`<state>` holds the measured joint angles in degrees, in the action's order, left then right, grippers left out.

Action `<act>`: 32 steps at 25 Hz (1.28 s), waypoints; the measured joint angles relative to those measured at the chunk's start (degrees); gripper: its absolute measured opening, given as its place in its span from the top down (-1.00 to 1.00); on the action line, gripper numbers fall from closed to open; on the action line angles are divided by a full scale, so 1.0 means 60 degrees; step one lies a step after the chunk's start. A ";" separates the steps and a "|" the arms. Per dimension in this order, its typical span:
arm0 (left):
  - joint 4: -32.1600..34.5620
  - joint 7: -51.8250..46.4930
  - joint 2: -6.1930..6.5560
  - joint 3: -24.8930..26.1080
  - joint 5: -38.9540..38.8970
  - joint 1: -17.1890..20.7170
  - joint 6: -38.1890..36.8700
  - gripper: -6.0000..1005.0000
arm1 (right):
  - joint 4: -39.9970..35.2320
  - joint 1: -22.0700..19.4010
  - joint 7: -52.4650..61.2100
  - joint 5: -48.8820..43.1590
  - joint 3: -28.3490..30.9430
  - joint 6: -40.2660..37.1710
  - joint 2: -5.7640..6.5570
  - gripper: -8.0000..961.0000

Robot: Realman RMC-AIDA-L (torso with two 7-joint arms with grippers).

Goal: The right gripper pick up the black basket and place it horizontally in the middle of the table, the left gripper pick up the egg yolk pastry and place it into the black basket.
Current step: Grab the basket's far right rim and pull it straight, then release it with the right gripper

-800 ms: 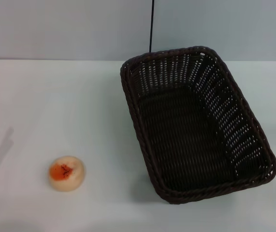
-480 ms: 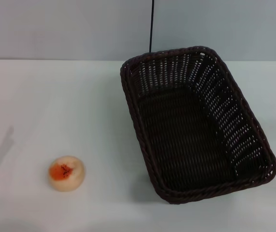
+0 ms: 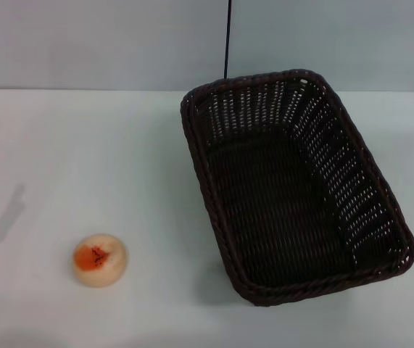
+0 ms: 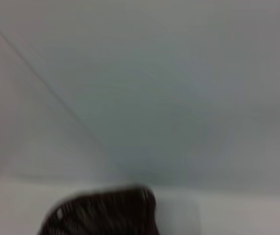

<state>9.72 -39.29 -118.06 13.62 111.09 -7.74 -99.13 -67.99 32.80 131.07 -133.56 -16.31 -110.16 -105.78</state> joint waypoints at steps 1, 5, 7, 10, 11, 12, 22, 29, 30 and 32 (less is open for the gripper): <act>0.0000 0.0000 0.0000 0.0000 0.0000 0.0000 0.0000 -0.67 | 0.0000 0.0000 0.0000 0.0000 0.0000 0.0000 0.0000 -0.46; 0.0066 0.0006 0.0008 -0.0125 0.0001 -0.0002 0.0010 -0.67 | 0.0638 0.1536 0.0923 -0.1957 -0.0646 -0.0367 0.0344 -0.44; 0.0066 0.0006 0.0008 -0.0125 0.0001 -0.0002 0.0010 -0.67 | 0.1288 0.2019 0.1347 -0.2125 -0.1125 -0.0372 0.0472 -0.43; 0.0094 0.0017 0.0018 -0.0190 0.0001 0.0057 -0.0021 -0.67 | 0.2609 0.2616 0.1837 -0.2086 -0.1720 -0.0198 0.0665 -0.42; 0.0094 0.0017 0.0018 -0.0190 0.0001 0.0057 -0.0021 -0.67 | 0.2997 0.2773 0.1961 -0.2086 -0.1848 -0.0047 0.0692 -0.41; 0.0094 0.0017 0.0018 -0.0190 0.0001 0.0057 -0.0021 -0.67 | 0.3373 0.2921 0.2113 -0.2096 -0.2018 0.0176 0.0702 -0.41; 0.0350 0.0049 0.0018 -0.0191 0.0001 -0.0005 -0.0124 -0.67 | 0.4180 0.3249 0.3426 -0.2155 -0.4286 0.1999 0.0092 -0.36; 0.0395 0.0108 0.0028 -0.0190 -0.0044 -0.0019 -0.0136 -0.67 | 0.4762 0.3427 0.3540 -0.2183 -0.4439 0.2845 -0.0422 -0.32; 0.0418 0.0109 0.0033 -0.0190 -0.0045 -0.0018 -0.0146 -0.67 | 0.4811 0.3433 0.3597 -0.2190 -0.4540 0.2991 -0.0475 -0.32; 0.0487 0.0108 0.0040 -0.0190 -0.0035 -0.0013 -0.0157 -0.67 | 0.4868 0.3438 0.3770 -0.2194 -0.4867 0.3294 -0.0586 -0.31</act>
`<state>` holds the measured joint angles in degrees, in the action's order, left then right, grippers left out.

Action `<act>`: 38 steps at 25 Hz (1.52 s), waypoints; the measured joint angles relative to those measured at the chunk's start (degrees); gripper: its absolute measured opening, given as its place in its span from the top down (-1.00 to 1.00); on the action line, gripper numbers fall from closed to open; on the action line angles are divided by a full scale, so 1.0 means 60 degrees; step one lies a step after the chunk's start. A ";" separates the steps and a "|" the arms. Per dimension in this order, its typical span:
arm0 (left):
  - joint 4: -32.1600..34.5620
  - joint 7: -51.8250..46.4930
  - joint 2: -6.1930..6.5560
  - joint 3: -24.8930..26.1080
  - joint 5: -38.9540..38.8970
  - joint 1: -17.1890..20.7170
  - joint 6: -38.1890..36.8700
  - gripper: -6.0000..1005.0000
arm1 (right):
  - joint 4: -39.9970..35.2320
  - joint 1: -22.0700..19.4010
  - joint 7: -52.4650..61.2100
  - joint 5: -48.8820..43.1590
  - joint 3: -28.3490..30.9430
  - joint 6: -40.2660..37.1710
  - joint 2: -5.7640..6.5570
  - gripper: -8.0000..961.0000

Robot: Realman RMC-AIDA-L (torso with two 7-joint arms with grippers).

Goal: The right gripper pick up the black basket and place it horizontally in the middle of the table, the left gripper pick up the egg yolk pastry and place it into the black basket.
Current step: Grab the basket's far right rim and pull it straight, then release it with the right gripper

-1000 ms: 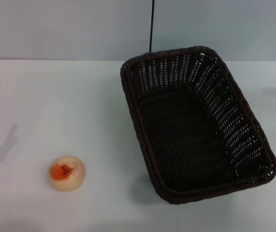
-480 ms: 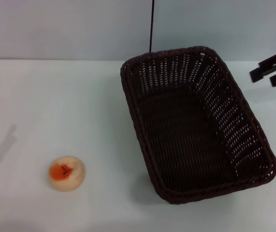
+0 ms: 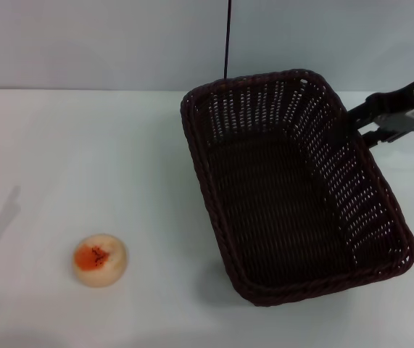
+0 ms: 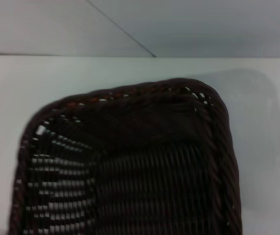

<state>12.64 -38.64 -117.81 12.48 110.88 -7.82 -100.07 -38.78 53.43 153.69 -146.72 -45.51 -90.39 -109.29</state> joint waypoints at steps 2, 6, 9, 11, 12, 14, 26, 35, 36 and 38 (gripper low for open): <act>0.0029 0.0002 0.0002 0.0001 0.0000 0.0027 0.0000 -0.67 | 0.0028 0.0011 0.0149 -0.0003 -0.0393 0.0183 -0.0077 -0.30; 0.0067 0.0011 0.0006 0.0004 -0.0023 0.0084 0.0009 -0.67 | 0.0179 0.0154 0.0213 -0.0013 -0.0723 0.0430 -0.0331 -0.28; 0.0112 0.0009 0.0007 0.0004 -0.0020 0.0087 0.0002 -0.67 | 0.0291 0.0214 0.0212 -0.0040 -0.0913 0.0567 -0.0421 -0.26; 0.0115 0.0000 0.0007 0.0003 -0.0015 0.0088 0.0000 -0.67 | 0.0369 0.0252 0.0267 -0.0270 -0.1230 0.0776 -0.0529 -0.25; 0.0115 0.0000 0.0007 0.0003 -0.0015 0.0088 0.0000 -0.67 | 0.0369 0.0252 0.0267 -0.0270 -0.1230 0.0776 -0.0529 -0.25; 0.0117 -0.0013 0.0007 0.0002 -0.0010 0.0089 -0.0003 -0.67 | 0.0348 0.0274 0.0306 -0.0581 -0.1302 0.0825 -0.0614 -0.24; 0.0102 -0.0075 -0.0022 -0.0001 -0.0002 0.0076 -0.0020 -0.67 | -0.0481 -0.0053 0.0194 -0.0794 -0.1339 0.0784 -0.0720 0.24; 0.0046 -0.0078 -0.0022 0.0038 -0.0029 0.0077 -0.0018 -0.67 | -0.1620 -0.0296 -0.0338 -0.0742 -0.1333 0.0512 -0.0786 0.68; 0.0039 -0.0079 -0.0023 0.0050 -0.0035 0.0088 -0.0020 -0.67 | -0.1768 -0.0289 -0.0773 -0.0643 -0.1322 0.0359 -0.0786 0.68; 0.0037 -0.0079 -0.0023 0.0054 -0.0037 0.0092 -0.0020 -0.67 | -0.1869 -0.0268 -0.1119 -0.0592 -0.1338 0.0238 -0.0785 0.68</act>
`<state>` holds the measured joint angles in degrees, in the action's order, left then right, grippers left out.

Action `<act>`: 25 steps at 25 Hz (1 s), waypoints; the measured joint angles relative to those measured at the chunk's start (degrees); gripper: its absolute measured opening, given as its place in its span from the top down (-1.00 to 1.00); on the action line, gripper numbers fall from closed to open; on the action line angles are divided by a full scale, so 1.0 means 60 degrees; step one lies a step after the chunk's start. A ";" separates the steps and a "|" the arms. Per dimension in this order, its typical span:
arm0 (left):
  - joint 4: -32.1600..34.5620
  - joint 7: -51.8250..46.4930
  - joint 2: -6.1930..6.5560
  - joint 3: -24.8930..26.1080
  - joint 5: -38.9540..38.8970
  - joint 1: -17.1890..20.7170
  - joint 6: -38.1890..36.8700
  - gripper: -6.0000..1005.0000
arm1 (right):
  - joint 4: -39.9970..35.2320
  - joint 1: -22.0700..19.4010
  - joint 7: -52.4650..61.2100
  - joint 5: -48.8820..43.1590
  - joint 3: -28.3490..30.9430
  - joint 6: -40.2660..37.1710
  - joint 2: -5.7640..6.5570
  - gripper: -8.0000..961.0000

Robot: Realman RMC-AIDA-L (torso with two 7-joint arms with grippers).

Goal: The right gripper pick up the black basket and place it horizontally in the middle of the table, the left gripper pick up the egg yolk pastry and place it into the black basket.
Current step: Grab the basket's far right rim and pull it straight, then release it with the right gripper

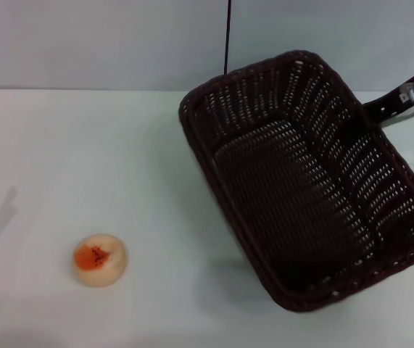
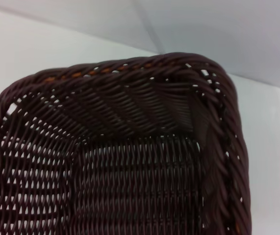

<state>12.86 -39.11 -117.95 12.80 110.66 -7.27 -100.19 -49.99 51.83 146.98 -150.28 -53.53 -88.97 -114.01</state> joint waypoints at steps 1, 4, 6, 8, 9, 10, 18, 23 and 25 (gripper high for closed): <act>0.0000 0.0000 0.0000 0.0000 0.0000 0.0000 0.0000 -0.67 | -0.0113 0.0022 -0.0330 0.0033 -0.0022 -0.0128 0.0001 0.69; -0.0007 -0.0001 -0.0002 0.0002 -0.0005 0.0010 -0.0005 -0.67 | -0.0689 0.0051 -0.1584 0.0049 -0.0047 -0.0521 0.0008 0.69; -0.0058 -0.0001 -0.0023 0.0000 0.0011 0.0090 -0.0022 -0.67 | -0.1072 0.0058 -0.2351 0.0056 -0.0048 -0.0740 0.0009 0.69; -0.0147 0.0002 -0.0027 -0.0036 0.0048 0.0204 -0.0056 -0.67 | -0.1662 0.0093 -0.3402 0.0060 -0.0044 -0.1057 0.0003 0.69; -0.0152 0.0015 -0.0032 -0.0058 0.0059 0.0249 -0.0082 -0.67 | -0.1662 0.0093 -0.3402 0.0060 -0.0044 -0.1057 0.0003 0.69; -0.0153 0.0045 -0.0040 -0.0095 0.0077 0.0310 -0.0146 -0.67 | -0.1758 0.0150 -0.3723 0.0064 -0.0047 -0.1163 0.0001 0.69; -0.0221 0.0326 -0.0071 -0.0788 0.0172 0.0797 -0.1044 -0.67 | -0.1905 0.0522 -0.5983 0.0015 -0.1142 -0.0638 -0.0476 0.70; -0.0599 0.0379 -0.0073 -0.0937 0.0176 0.1046 -0.1095 -0.67 | -0.1633 0.0524 -0.6673 0.0181 -0.1526 0.0688 -0.0737 0.66; -0.0625 0.0379 -0.0074 -0.0939 0.0175 0.1074 -0.1106 -0.67 | -0.1542 0.0528 -0.6821 0.0295 -0.1534 0.0887 -0.0767 0.65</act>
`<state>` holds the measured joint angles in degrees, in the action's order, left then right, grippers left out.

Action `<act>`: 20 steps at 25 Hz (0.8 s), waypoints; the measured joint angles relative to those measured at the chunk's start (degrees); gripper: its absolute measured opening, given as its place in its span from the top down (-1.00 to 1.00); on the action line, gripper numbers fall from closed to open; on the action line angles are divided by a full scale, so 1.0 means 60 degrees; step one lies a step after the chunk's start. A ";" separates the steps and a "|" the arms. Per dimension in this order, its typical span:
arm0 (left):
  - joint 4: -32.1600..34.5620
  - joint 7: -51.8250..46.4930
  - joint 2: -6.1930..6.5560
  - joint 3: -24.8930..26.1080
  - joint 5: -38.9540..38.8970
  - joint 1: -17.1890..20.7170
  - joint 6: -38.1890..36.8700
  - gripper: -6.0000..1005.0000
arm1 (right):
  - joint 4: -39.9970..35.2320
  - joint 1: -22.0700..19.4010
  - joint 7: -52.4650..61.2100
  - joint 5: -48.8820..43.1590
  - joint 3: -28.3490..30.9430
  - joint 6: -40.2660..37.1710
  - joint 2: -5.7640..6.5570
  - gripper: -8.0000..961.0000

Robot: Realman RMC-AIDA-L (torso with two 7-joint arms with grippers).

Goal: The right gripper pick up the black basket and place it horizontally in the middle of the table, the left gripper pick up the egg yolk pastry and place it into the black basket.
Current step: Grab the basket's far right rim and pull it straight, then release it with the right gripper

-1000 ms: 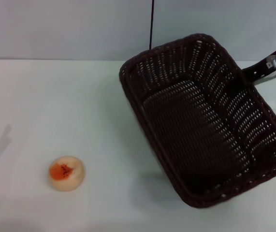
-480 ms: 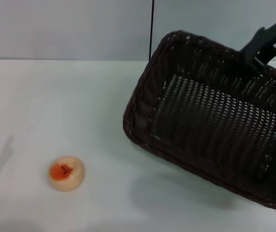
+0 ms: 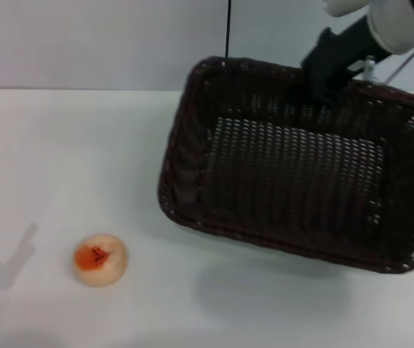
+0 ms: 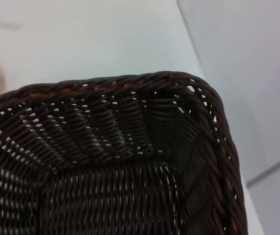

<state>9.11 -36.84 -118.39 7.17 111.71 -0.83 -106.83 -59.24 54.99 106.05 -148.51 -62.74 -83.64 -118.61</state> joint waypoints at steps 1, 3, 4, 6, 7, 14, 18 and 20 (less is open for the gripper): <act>-0.0028 0.0001 -0.0005 -0.0006 0.0001 0.0028 -0.0013 -0.67 | 0.0120 0.0012 -0.0161 0.0201 -0.0007 0.0168 -0.0021 0.64; -0.0051 0.0002 -0.0009 -0.0016 0.0001 0.0053 -0.0023 -0.67 | 0.0508 0.0100 -0.0529 0.0854 -0.0015 0.0483 -0.0012 0.63; -0.0099 0.0002 -0.0015 -0.0058 0.0001 0.0077 -0.0036 -0.67 | 0.0508 0.0100 -0.0529 0.0854 -0.0015 0.0483 -0.0012 0.62; -0.0151 0.0002 -0.0015 -0.0107 0.0000 0.0085 -0.0041 -0.67 | 0.0763 0.0164 -0.0790 0.1144 -0.0079 0.0569 -0.0020 0.61; -0.0151 0.0002 -0.0015 -0.0107 0.0000 0.0085 -0.0041 -0.67 | 0.0857 0.0190 -0.0870 0.1213 -0.0197 0.0596 -0.0033 0.60; -0.0278 0.0003 -0.0003 -0.0111 0.0000 -0.0046 -0.0017 -0.67 | 0.1455 0.0175 -0.0974 0.1458 -0.1389 0.0913 -0.0095 0.55; -0.0278 0.0003 0.0012 -0.0112 0.0000 -0.0159 0.0006 -0.67 | 0.1511 0.0013 -0.1015 0.1648 -0.2007 0.1249 -0.0108 0.53; -0.0278 0.0003 0.0013 -0.0112 0.0000 -0.0172 0.0022 -0.67 | 0.1467 -0.0014 -0.1019 0.1649 -0.2126 0.1308 -0.0109 0.51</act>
<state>7.44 -36.82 -118.31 6.50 111.71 -1.86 -106.69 -50.45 54.91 99.93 -138.61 -75.50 -75.80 -119.26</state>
